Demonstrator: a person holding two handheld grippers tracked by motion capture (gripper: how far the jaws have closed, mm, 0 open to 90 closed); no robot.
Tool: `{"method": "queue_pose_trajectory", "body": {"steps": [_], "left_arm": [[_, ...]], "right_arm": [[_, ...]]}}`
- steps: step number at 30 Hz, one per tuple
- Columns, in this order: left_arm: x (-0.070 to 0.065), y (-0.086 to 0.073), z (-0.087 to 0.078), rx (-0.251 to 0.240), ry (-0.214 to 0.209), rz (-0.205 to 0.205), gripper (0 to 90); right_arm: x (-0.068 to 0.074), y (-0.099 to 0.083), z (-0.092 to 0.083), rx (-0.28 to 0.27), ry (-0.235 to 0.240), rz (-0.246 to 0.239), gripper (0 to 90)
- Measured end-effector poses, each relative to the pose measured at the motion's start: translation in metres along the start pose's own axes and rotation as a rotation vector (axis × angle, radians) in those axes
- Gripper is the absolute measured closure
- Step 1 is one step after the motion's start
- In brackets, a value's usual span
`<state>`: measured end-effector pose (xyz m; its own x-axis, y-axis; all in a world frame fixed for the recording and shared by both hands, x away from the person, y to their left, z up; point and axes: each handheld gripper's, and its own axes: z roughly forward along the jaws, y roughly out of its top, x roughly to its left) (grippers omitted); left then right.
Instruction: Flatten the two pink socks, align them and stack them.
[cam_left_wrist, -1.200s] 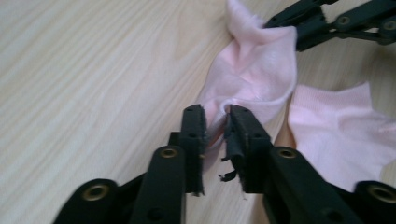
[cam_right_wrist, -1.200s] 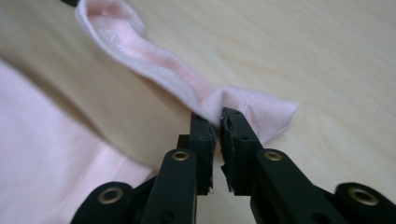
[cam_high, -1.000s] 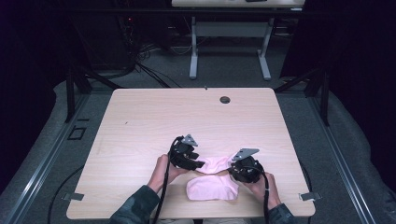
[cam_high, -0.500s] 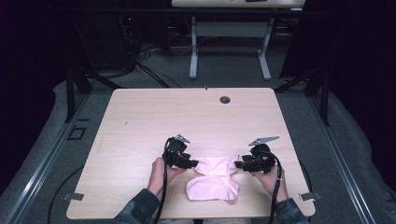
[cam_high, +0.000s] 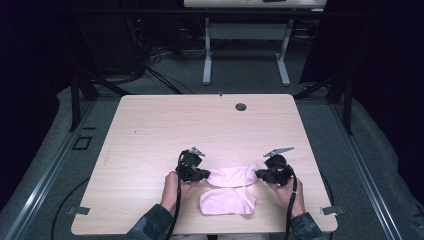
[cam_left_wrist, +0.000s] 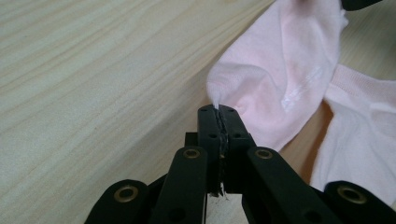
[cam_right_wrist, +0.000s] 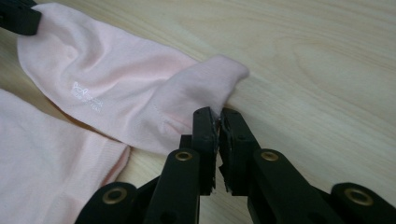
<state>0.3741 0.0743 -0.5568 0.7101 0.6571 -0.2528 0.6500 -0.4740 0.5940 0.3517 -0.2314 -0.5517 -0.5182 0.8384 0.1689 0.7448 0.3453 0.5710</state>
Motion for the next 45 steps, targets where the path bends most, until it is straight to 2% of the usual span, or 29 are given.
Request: {"method": "queue_pose_trajectory", "body": {"steps": [1,3,5,7,10,12,15,16,18,19,21,25,28,30,32,34,36,37,40,42,45], "left_arm": [[0.000,0.000,-0.002,-0.016,0.007,-0.001,89.1],[0.000,-0.001,-0.006,-0.034,0.009,-0.002,89.1],[0.001,-0.002,-0.006,-0.032,0.008,-0.016,88.9],[0.002,-0.004,-0.006,-0.017,0.003,-0.027,87.7],[0.003,-0.005,-0.006,-0.012,-0.005,-0.048,71.0],[0.003,-0.004,-0.007,-0.012,-0.002,-0.053,63.9],[0.004,-0.001,-0.004,0.000,-0.006,-0.056,60.4],[0.005,0.000,-0.001,0.010,-0.009,-0.060,61.5],[0.004,0.000,0.003,0.021,-0.019,-0.061,68.6],[0.004,0.000,0.004,0.022,-0.019,-0.055,76.8],[0.002,0.000,0.005,0.014,-0.015,-0.051,87.1],[0.002,-0.002,0.004,0.008,-0.007,-0.045,88.8],[0.003,-0.004,0.003,-0.001,-0.003,-0.061,88.7],[0.003,-0.005,0.003,-0.008,-0.003,-0.071,87.6],[0.004,-0.004,0.002,0.001,-0.002,-0.073,76.1],[0.004,-0.003,0.002,-0.001,-0.003,-0.082,70.5],[0.004,-0.003,0.003,0.004,-0.004,-0.079,67.5],[0.004,-0.002,0.002,0.008,-0.002,-0.074,67.5],[0.003,-0.001,0.004,0.018,-0.001,-0.071,69.8],[0.002,-0.001,0.005,0.024,0.002,-0.065,74.3],[0.001,0.000,0.006,0.029,0.006,-0.062,78.7]], "right_arm": [[0.000,0.000,-0.003,-0.014,-0.016,0.001,84.9],[0.001,-0.001,-0.009,-0.049,-0.013,-0.008,85.0],[0.000,-0.001,-0.007,-0.034,-0.009,-0.006,83.5],[-0.002,-0.001,-0.003,-0.009,0.003,0.008,77.4],[-0.005,-0.001,0.000,-0.026,0.055,0.041,67.5],[-0.006,0.001,0.000,-0.035,0.084,0.056,62.1],[-0.006,0.006,0.004,-0.048,0.111,0.060,57.4],[-0.007,0.008,0.007,-0.048,0.108,0.063,59.9],[-0.010,0.011,0.012,-0.050,0.119,0.080,72.3],[-0.011,0.011,0.013,-0.044,0.120,0.082,79.1],[-0.011,0.010,0.012,-0.057,0.109,0.080,85.5],[-0.011,0.005,0.007,-0.054,0.057,0.086,86.5],[-0.013,0.000,0.006,-0.016,0.034,0.116,85.3],[-0.014,-0.001,0.007,0.004,0.031,0.118,78.8],[-0.016,0.001,0.003,-0.016,0.039,0.106,69.8],[-0.016,0.006,-0.001,-0.057,0.056,0.092,61.8],[-0.015,0.013,0.000,-0.051,0.042,0.057,57.2],[-0.014,0.017,0.004,-0.039,0.053,0.039,52.9],[-0.011,0.023,0.017,0.014,0.032,0.008,51.9],[-0.009,0.024,0.025,0.058,0.028,-0.015,54.5],[-0.004,0.025,0.027,0.070,0.006,-0.041,60.6]]}}
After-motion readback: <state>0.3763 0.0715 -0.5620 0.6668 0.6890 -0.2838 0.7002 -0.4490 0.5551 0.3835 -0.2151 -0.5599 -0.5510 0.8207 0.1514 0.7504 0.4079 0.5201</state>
